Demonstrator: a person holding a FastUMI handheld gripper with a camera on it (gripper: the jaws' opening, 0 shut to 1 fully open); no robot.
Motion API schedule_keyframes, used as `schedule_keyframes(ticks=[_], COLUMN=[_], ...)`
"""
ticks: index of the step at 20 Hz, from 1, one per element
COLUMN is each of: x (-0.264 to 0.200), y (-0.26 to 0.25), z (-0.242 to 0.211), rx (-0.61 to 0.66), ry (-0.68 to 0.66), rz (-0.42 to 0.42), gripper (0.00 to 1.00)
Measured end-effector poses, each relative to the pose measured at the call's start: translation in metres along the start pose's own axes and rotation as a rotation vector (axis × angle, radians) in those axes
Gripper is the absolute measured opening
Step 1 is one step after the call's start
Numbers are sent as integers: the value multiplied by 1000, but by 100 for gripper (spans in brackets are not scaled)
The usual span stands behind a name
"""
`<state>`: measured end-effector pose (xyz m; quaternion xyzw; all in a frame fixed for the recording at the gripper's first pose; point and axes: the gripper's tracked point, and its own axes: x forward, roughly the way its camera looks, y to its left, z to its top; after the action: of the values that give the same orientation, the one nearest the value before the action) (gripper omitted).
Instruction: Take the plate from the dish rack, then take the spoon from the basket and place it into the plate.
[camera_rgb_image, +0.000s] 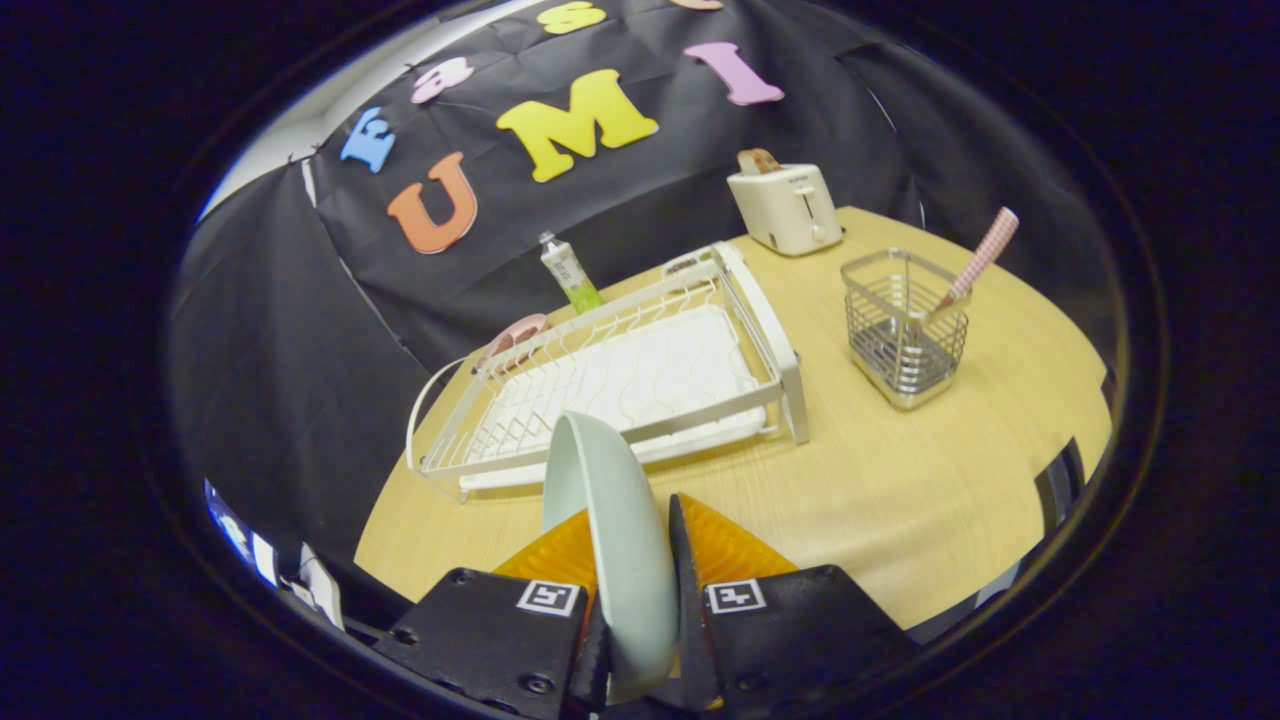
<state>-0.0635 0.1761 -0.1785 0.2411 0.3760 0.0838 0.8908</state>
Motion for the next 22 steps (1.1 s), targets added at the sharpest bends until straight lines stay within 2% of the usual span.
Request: schedule_keyframes(ticks=[6,7,9,14,18,19,22], x=[15,16,16,7,-19,-30,-63], y=[-21,-22,-26,-28,-34,-35,-41], z=[3,5,8,22,46,53,74], rx=[137,143,137,72,-75,-113,-226], ry=[15,15,4,-67,-228,-275,-419], rz=[42,47,42,38,-19,-34,-76], gripper=[36,40,46,50,72,81,93])
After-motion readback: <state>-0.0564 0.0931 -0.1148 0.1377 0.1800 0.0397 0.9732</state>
